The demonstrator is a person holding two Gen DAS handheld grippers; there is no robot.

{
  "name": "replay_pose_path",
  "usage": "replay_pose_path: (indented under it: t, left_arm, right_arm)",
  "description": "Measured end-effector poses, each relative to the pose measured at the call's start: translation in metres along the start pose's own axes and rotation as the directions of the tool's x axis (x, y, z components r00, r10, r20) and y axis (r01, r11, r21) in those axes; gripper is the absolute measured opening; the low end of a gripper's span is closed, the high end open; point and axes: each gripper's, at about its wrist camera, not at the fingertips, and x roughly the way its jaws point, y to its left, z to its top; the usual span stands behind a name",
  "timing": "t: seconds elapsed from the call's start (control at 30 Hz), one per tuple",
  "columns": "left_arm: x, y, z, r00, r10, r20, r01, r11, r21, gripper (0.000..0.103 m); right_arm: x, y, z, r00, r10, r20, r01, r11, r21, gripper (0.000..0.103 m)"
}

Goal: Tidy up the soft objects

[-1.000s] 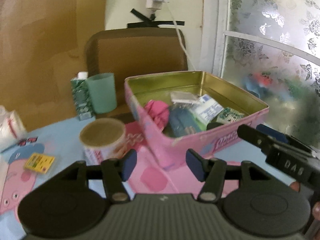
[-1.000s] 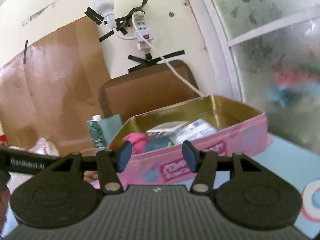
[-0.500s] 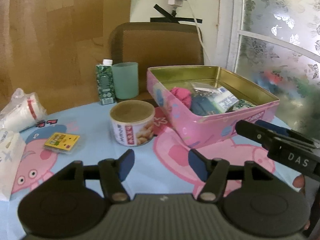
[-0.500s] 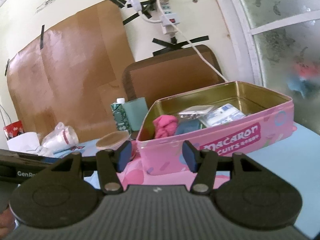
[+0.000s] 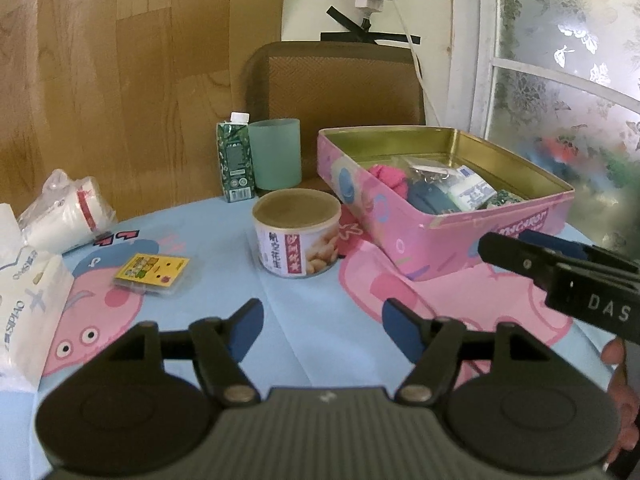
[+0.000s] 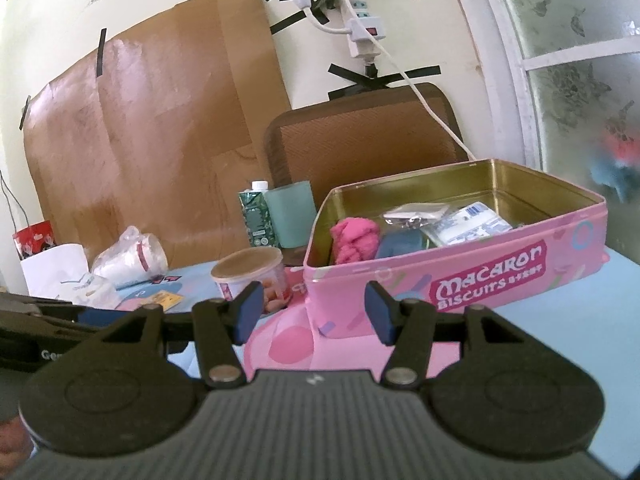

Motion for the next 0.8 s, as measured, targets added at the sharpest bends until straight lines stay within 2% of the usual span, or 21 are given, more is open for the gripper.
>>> replay_pose_path:
  t: [0.6,0.73,0.8]
  left_arm:
    - [0.0,-0.005,-0.008,0.999,-0.042,-0.007,0.042,0.998,0.036,0.068]
    - [-0.002,-0.005,-0.009,0.999,-0.041,0.003,0.041,0.998,0.042,0.077]
    - [-0.004,-0.005,-0.009,0.999,-0.038,0.009,0.038,0.998,0.051,0.078]
  right_arm:
    - [-0.002,-0.012,-0.004,0.999,-0.023,-0.03,0.023,0.999,0.028,0.059]
    - [0.0,-0.014,-0.004,0.998,-0.035,-0.05,0.038,0.998,0.057,0.062]
    - [0.001,-0.016,-0.004,0.998,-0.035,-0.058,0.039,0.997,0.071,0.062]
